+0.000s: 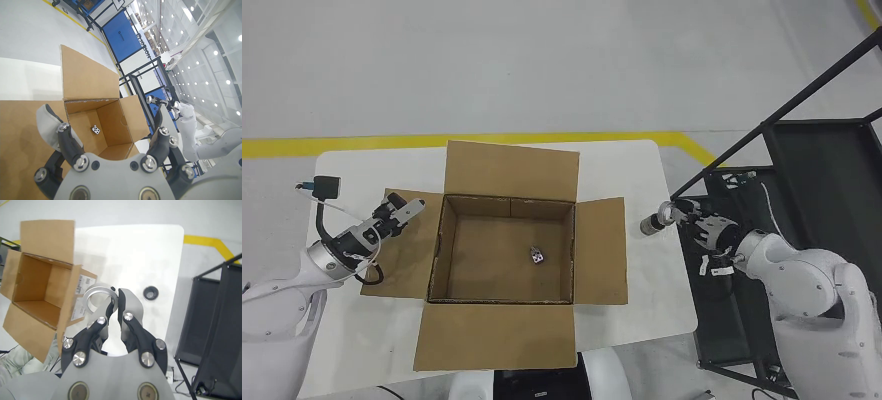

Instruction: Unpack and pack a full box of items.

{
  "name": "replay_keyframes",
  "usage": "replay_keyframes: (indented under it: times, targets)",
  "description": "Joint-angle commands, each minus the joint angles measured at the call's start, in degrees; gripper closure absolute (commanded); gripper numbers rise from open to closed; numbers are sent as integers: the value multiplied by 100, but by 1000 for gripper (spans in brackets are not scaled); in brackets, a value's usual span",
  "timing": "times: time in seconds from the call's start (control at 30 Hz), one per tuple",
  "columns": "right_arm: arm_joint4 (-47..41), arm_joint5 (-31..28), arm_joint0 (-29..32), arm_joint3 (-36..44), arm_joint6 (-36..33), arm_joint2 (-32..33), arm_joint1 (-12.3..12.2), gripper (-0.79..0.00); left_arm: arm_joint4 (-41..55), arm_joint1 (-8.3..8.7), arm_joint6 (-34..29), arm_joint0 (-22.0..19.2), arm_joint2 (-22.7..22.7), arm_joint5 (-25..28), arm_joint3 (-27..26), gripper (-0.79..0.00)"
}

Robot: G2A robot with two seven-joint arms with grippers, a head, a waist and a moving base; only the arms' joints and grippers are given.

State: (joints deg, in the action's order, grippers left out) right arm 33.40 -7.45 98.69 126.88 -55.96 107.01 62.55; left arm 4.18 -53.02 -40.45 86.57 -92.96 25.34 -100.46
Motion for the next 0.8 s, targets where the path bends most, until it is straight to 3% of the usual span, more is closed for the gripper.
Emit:
replay_keyframes:
  times: [0.0, 0.13, 0.37, 0.53, 0.77]
  targets:
    - [-26, -146, -193, 146, 24, -235, -10, 0, 0, 0, 0, 0, 0, 0, 0, -785]
    - [-62, -268, -893, 207, -54, -1082, -23, 0, 0, 0, 0, 0, 0, 0, 0, -785]
    - [880, -42, -2604, -442, -770, -3479, 76, 0, 0, 0, 0, 0, 0, 0, 0, -785]
    - [1478, 310, -3717, -1138, -1099, -5095, 308, 0, 0, 0, 0, 0, 0, 0, 0, -785]
    - [1993, 622, -4812, -2274, -1156, -6676, 730, 0, 0, 0, 0, 0, 0, 0, 0, -785]
